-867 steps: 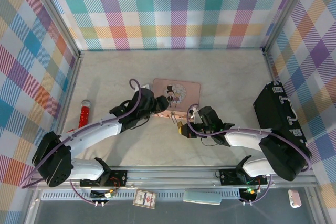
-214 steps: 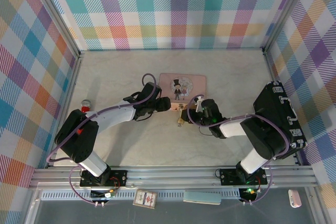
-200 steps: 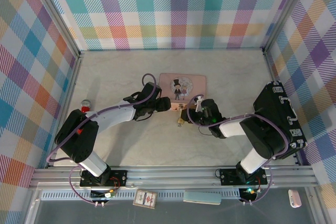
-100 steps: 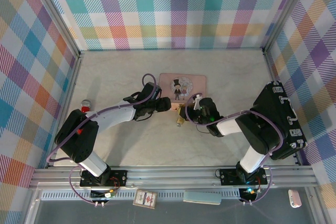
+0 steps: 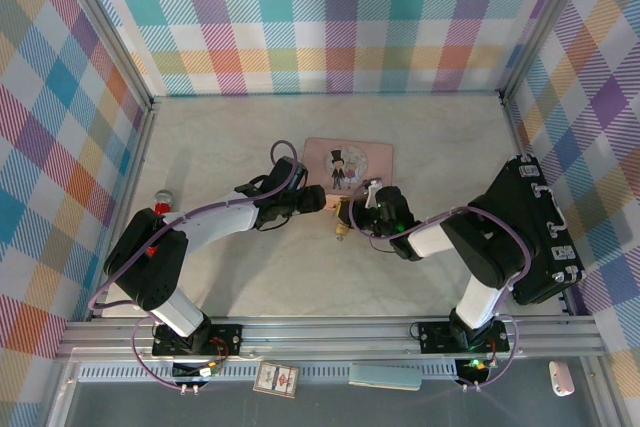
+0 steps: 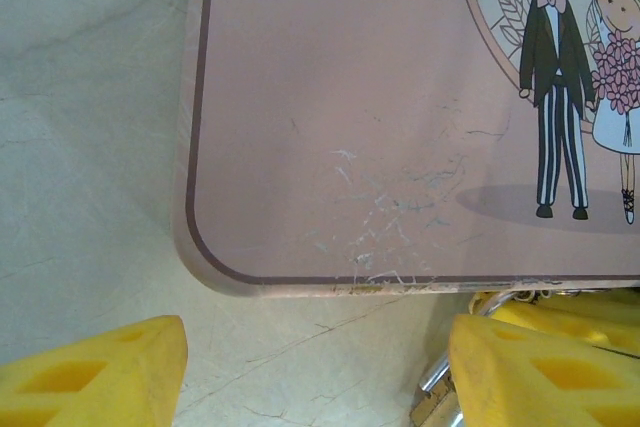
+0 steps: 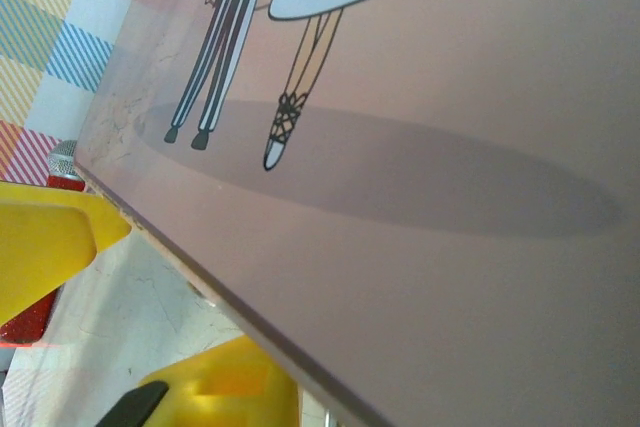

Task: Unlock the padlock with the key

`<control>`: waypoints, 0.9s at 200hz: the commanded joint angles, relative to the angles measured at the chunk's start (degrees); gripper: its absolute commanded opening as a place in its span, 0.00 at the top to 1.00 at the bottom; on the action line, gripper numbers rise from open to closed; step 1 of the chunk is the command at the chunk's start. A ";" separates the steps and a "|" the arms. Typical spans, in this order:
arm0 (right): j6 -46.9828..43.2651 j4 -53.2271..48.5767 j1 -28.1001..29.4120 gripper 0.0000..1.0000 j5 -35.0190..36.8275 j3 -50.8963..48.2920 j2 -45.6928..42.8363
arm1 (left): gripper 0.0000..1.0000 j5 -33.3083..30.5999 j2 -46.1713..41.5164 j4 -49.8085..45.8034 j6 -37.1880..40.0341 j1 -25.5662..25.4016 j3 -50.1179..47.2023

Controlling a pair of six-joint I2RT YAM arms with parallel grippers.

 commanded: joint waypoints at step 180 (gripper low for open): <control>20.27 9.10 0.76 1.00 8.60 -6.93 0.87 | 0.28 1.77 8.94 -0.41 4.09 4.57 10.69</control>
